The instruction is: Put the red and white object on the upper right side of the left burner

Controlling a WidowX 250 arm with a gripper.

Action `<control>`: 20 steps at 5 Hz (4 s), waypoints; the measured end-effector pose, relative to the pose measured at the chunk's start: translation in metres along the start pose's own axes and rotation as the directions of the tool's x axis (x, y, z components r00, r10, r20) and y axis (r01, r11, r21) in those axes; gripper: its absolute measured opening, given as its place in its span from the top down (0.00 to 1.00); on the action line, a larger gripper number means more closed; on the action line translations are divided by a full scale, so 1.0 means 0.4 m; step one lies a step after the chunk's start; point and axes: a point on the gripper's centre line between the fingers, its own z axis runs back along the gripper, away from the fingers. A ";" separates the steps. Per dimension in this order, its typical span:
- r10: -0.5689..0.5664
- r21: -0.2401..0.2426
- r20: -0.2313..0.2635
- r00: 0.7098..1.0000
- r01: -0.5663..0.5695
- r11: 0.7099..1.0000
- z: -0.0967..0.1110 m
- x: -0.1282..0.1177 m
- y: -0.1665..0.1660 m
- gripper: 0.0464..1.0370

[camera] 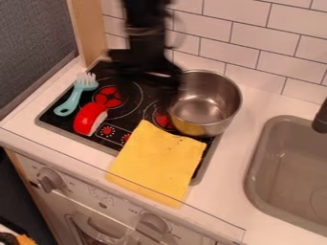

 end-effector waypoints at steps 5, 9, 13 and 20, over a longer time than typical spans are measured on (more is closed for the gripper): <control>0.130 0.085 -0.128 0.983 -0.119 0.989 -0.191 -0.018 0.220 0.04; 0.131 0.085 -0.117 0.984 -0.121 0.989 -0.186 0.031 0.193 0.45; 0.100 0.061 -0.066 0.993 -0.096 0.994 -0.252 0.308 0.141 0.45; 0.000 0.013 0.001 1.000 0.000 1.000 -0.068 0.313 0.118 0.04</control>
